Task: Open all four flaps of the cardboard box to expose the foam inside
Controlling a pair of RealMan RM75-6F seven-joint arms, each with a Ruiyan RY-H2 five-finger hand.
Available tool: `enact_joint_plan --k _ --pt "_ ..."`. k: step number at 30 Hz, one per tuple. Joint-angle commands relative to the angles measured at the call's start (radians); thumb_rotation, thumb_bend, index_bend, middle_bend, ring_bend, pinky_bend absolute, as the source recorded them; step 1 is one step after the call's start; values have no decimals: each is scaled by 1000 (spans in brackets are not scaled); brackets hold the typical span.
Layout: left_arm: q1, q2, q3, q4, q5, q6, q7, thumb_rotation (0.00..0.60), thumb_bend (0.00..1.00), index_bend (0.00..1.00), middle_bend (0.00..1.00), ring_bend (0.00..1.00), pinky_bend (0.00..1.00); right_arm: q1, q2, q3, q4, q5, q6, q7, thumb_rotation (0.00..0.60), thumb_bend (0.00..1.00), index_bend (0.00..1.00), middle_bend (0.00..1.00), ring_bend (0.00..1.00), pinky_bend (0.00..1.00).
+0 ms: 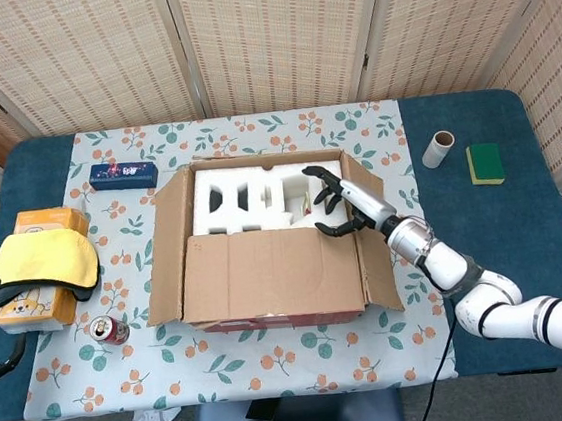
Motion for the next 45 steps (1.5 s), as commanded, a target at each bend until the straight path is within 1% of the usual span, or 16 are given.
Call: enact_joint_plan --k 1,4,14,26,33,45 --pt "0 1 -1 -1 -2 0 -3 600 476 0 0 0 0 2 4 -3 -9 -2 10 0 600 430 0 0 295 554" --pt "0 1 -1 1 -3 -2 -4 600 476 0 0 0 0 3 14 -3 -24 -1 23 -8 600 430 0 0 296 576" --pt "-3 1 0 3 -3 -6 -5 600 476 0 0 0 0 -5 51 -8 -86 23 63 -57 600 430 0 0 295 578" --pt "0 -1 1 6 -1 0 -12 600 476 0 0 0 0 9 30 -27 -62 21 62 -53 600 430 0 0 296 578" --pt "2 2 2 4 -3 2 -21 600 476 0 0 0 0 7 23 -50 -60 9 69 -69 600 430 0 0 297 578" --pt "1 3 1 4 -4 -1 -21 600 476 0 0 0 0 -2 24 -55 -39 2 111 -72 600 430 0 0 299 555"
